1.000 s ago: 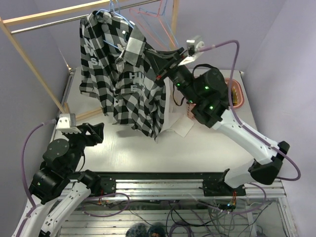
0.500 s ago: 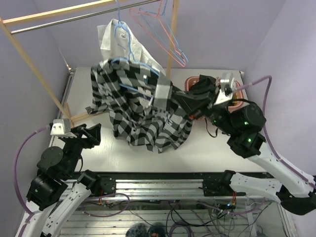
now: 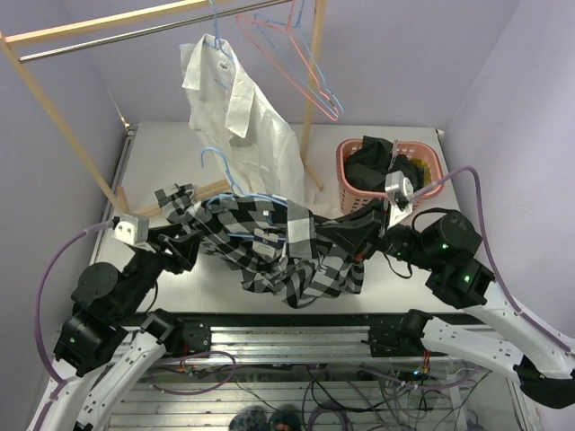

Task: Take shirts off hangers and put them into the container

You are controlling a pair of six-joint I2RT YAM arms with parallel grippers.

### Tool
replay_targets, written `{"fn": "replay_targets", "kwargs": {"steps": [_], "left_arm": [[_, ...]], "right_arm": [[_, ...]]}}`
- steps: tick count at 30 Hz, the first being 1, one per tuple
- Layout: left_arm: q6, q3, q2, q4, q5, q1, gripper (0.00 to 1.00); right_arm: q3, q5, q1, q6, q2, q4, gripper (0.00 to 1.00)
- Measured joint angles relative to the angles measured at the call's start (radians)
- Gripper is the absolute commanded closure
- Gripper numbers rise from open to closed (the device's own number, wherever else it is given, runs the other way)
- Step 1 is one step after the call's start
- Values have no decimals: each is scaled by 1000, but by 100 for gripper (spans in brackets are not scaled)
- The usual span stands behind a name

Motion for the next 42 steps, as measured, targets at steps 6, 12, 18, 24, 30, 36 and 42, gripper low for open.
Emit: {"fn": "replay_targets", "kwargs": {"steps": [6,12,18,24,30,36,42], "left_arm": [[19,-14,10,27,92,-1,36],[34,-14,99,34,197,-1,39],[40,-14,138,37,254,-1,45],[45,-14,108,39,270,-1,70],[56,-14,106,41,297,-1,69],[56,-14,107,40,298,-1,67],[57,-14,107,37,275,-1,93]], "right_arm": [[-49,1,0,7,-114,-87,100],[-51,31,0,16,-195,-114,100],[-63,15,0,45,-211,-119,100],[-94,-40,0,100,-205,-69,100],[-142,-99,-2,166,-192,23,100],[-197,-150,-3,256,-138,149,100],[-226,-162,-6,300,-122,193,100]]}}
